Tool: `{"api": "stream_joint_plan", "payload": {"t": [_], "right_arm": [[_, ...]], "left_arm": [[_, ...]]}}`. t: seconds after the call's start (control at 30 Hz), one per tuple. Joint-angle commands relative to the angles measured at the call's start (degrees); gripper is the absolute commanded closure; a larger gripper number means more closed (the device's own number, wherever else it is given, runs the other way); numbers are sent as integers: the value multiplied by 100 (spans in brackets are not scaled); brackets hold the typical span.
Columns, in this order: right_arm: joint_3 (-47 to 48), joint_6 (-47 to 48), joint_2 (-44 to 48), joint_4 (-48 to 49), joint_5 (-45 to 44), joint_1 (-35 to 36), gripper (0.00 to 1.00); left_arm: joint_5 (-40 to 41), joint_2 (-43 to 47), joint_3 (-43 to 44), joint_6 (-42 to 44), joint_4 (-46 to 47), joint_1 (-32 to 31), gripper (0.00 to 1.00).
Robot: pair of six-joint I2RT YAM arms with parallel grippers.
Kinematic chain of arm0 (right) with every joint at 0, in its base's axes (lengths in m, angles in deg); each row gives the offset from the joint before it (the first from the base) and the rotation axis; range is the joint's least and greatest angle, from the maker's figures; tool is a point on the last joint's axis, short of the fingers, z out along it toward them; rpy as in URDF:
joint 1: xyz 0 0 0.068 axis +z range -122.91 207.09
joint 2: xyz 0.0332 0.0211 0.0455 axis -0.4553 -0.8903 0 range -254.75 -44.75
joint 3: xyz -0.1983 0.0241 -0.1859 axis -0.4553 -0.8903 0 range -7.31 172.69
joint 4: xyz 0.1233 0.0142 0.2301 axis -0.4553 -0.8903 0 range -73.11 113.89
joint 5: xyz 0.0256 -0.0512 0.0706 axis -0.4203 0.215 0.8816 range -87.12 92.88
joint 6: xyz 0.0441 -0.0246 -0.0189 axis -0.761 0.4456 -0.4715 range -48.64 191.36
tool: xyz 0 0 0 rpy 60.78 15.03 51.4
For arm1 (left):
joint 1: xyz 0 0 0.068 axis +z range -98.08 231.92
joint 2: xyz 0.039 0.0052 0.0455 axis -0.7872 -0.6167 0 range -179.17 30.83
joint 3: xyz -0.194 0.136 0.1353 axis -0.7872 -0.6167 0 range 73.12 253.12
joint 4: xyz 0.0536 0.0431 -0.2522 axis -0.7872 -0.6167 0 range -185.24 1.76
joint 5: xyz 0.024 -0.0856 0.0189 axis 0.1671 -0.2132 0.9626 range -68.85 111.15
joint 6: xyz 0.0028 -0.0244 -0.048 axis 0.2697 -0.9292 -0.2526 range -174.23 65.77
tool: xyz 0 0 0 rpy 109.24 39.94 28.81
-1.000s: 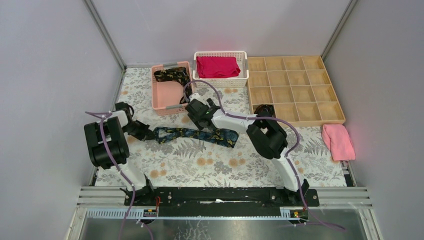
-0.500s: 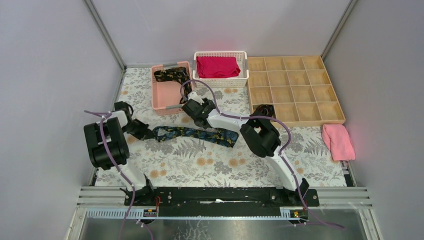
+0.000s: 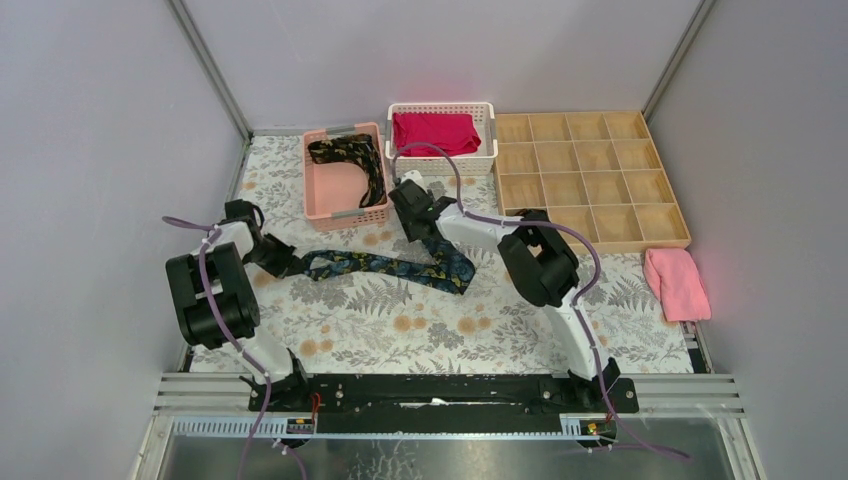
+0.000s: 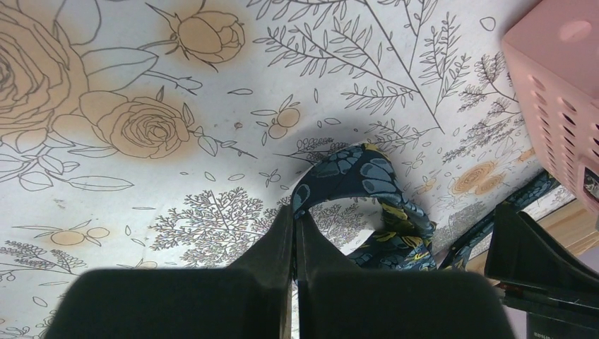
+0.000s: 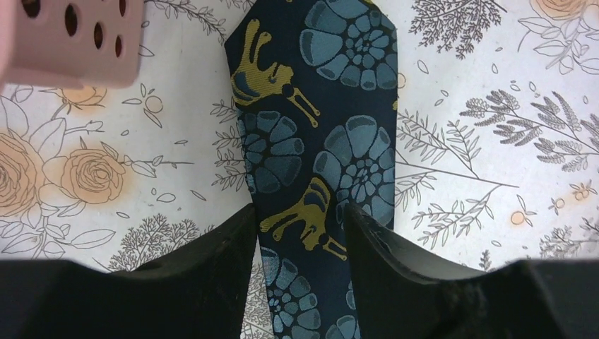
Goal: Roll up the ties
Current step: Flatten out the tie at the center of the board.
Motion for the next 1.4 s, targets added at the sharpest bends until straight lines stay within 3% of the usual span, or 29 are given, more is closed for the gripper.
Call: {"api": "stream_joint_plan", "payload": {"t": [0.0, 0.3, 0.37, 0.4, 0.57, 0.8, 1.03, 1.37], "right_arm": [[-382, -141, -667, -791, 806, -194, 48], [-345, -408, -620, -1128, 1082, -237, 72], [-533, -548, -441, -1044, 1055, -250, 95], [-639, -601, -293, -985, 1057, -263, 98], [-1761, -844, 804, -397, 971, -273, 100], [-3862, -1615, 3343, 474, 695, -273, 100], [-5326, -2362, 5247, 413, 682, -272, 100], [-6510, -2966, 8127, 28, -935, -269, 100]], "left_arm": [[22, 163, 51, 147, 42, 50, 99], [-50, 243, 33, 211, 31, 58, 100], [-74, 260, 33, 234, 27, 58, 100], [-85, 257, 27, 234, 29, 60, 100], [-141, 224, 7, 334, 48, 59, 100], [-292, 122, -48, 597, 41, 59, 100], [-516, 280, -213, 658, 123, 48, 100], [-794, 631, -579, 672, 324, -12, 100]]}}
